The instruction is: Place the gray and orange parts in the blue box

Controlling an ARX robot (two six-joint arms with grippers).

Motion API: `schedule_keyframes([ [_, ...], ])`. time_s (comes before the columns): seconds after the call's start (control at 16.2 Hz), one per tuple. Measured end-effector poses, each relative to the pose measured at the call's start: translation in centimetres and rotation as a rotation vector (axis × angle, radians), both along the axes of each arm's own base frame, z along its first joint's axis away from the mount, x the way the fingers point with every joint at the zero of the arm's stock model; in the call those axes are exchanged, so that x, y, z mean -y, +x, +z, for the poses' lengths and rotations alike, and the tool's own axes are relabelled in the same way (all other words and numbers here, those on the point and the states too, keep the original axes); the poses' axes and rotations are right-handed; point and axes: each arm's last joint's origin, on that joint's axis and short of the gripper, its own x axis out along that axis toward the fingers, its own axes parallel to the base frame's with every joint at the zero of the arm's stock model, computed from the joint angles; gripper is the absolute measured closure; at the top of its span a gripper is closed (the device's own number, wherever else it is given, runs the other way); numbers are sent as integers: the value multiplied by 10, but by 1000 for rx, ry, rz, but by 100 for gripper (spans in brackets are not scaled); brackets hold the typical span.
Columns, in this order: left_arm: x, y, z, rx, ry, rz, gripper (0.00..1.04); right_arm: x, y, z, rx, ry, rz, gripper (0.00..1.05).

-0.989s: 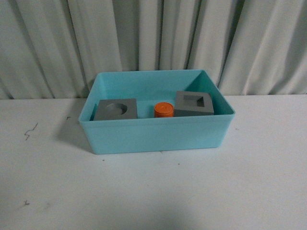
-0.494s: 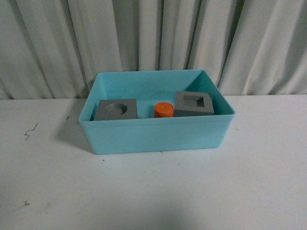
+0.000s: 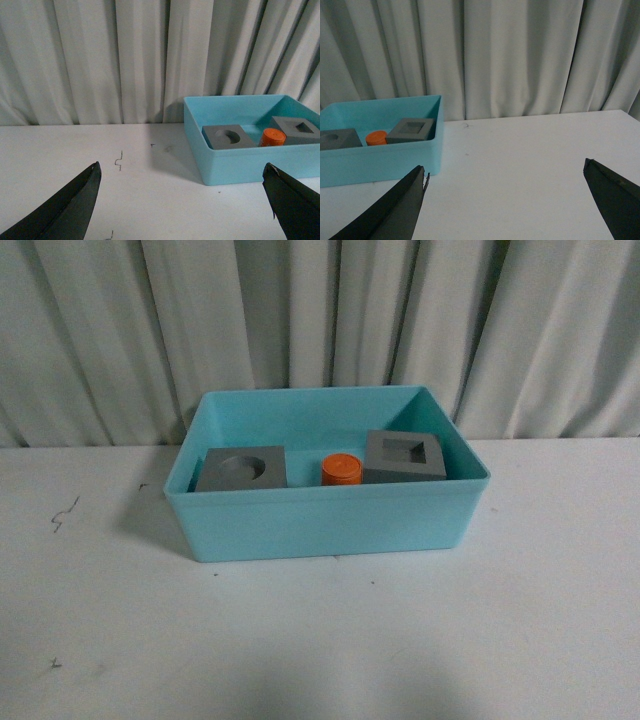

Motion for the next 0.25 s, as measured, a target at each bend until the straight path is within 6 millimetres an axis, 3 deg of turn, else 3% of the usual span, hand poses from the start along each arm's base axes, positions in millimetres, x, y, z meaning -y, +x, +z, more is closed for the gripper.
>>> schedule_keyframes([
  [0.25, 0, 0, 0, 0, 0, 0, 7, 0, 0, 0, 0, 0, 0, 6],
])
